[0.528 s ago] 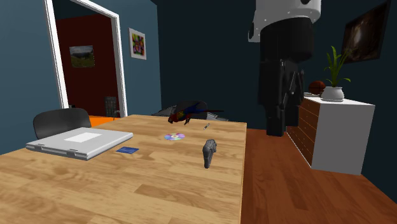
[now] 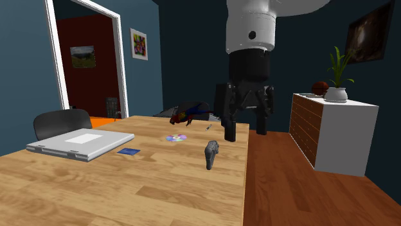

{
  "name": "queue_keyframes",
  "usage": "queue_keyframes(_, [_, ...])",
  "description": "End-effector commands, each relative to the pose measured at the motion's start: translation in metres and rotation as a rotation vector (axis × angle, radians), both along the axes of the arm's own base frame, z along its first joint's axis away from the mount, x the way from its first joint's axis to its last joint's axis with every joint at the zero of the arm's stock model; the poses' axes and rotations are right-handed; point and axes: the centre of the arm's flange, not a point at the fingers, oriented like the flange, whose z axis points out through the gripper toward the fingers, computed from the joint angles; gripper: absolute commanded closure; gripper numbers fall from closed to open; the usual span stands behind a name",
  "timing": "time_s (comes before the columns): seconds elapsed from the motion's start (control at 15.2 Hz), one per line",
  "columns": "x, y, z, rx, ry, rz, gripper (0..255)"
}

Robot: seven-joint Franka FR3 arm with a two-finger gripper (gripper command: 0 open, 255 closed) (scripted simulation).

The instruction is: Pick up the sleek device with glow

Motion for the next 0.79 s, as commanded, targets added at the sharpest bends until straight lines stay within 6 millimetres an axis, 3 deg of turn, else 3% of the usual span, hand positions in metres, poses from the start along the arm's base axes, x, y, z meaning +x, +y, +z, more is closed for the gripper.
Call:
queue_keyframes(0.0, [0.021, -0.008, -0.009, -0.001, -0.007, -0.082, 0])
queue_keyframes(0.73, [0.124, -0.082, -0.058, -0.006, -0.034, -0.513, 0])
